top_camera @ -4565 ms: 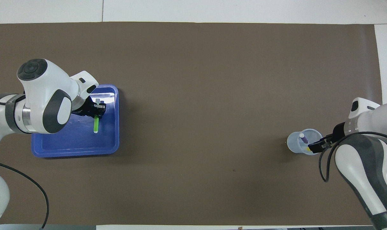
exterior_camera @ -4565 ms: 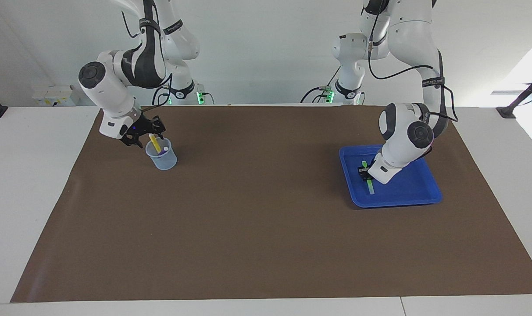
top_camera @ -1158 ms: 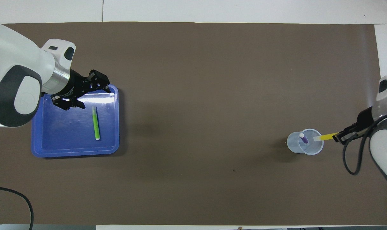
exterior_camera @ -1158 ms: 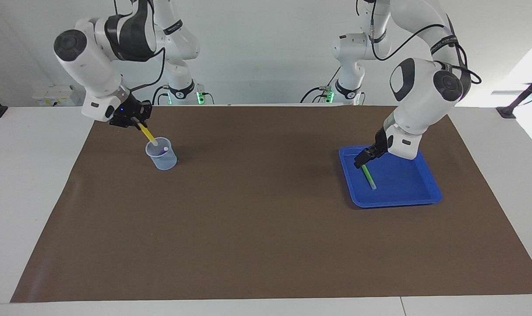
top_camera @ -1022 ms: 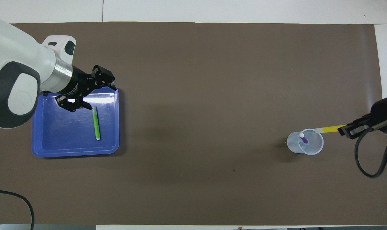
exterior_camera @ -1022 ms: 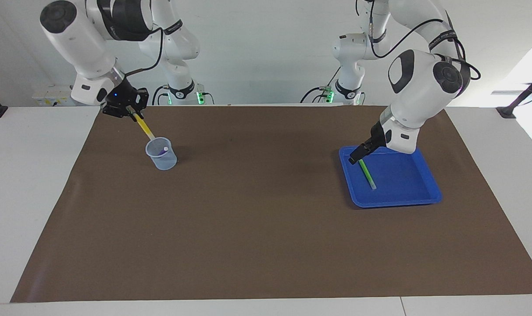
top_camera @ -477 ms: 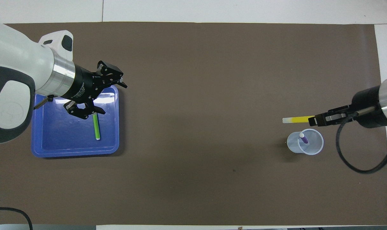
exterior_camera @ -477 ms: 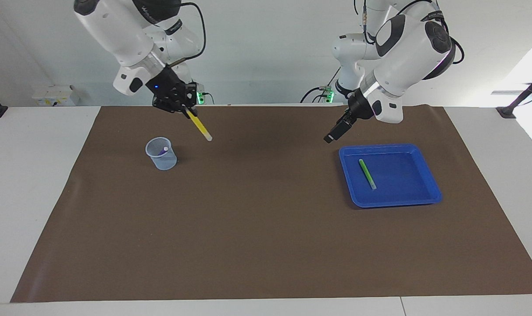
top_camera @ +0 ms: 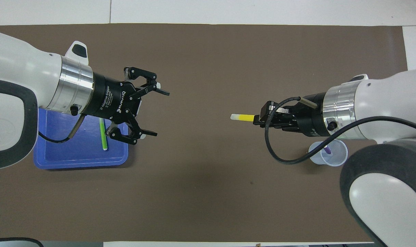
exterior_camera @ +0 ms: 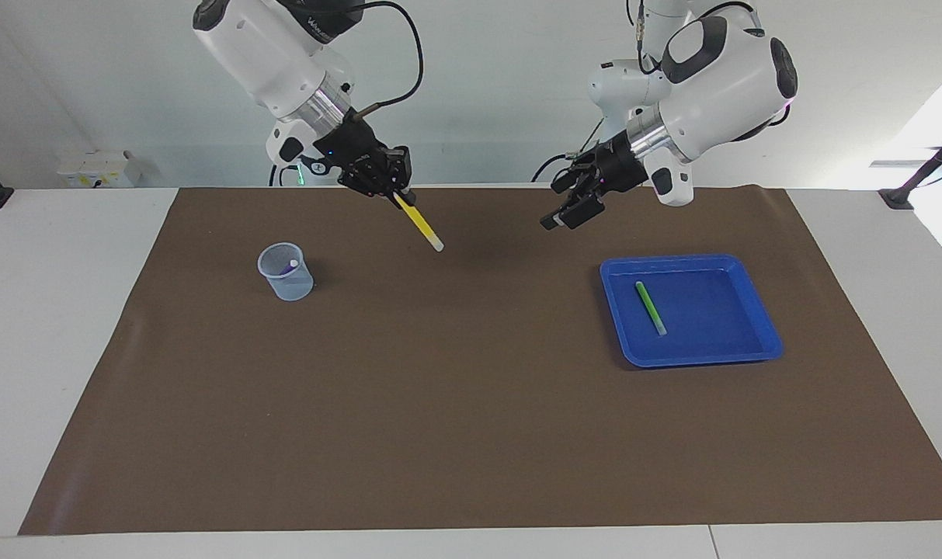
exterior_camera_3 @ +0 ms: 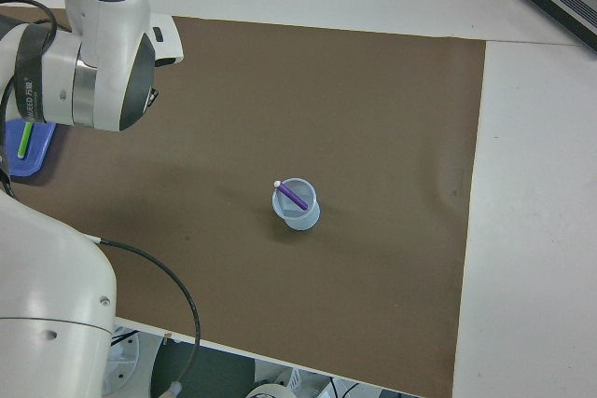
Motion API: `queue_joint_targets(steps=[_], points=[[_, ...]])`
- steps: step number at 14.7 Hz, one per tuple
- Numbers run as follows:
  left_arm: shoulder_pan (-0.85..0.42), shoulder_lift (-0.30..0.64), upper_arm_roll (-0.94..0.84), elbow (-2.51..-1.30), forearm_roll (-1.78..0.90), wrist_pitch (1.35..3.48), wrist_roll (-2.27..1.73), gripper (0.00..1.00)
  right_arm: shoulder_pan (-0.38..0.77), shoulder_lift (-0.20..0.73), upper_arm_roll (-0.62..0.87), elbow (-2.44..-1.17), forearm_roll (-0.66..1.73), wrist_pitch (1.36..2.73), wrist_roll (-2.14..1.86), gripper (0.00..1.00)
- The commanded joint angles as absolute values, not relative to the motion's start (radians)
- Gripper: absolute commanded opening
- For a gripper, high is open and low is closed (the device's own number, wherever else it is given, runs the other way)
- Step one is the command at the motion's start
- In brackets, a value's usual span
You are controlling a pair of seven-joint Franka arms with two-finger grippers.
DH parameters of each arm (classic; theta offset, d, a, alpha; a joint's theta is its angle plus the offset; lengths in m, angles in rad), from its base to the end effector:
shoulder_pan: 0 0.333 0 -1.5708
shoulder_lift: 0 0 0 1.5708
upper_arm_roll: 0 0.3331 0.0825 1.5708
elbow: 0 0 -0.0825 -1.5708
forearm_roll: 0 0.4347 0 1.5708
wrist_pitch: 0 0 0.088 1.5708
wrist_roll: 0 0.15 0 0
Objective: Right arm passes pens to left for tray arrangement
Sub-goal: 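Bring the yellow pen to the left gripper and close the left gripper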
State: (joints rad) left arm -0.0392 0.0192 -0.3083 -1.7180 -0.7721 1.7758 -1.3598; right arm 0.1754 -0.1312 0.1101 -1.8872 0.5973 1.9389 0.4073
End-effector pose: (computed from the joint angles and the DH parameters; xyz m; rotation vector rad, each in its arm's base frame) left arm 0.5629 -0.2981 0.5645 2.1020 1.3804 -0.7293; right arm 0.5560 0.2295 0.5606 -2.5273 0.3688 0.0303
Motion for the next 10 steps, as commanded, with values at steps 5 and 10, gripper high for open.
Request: queue_joint_targets(steps=[5, 10], points=[[-0.089, -0.115, -0.318, -1.968, -0.985, 2.049, -1.377, 1.0, 0.342, -0.173, 0.107, -1.983, 0.635, 2.172, 0.592, 0.0], [-0.152, -0.11, -0.318, -2.014, -1.035, 2.184, -1.373, 1.0, 0.357, -0.179, 0.123, -1.994, 0.635, 2.187, 0.595, 0.0]])
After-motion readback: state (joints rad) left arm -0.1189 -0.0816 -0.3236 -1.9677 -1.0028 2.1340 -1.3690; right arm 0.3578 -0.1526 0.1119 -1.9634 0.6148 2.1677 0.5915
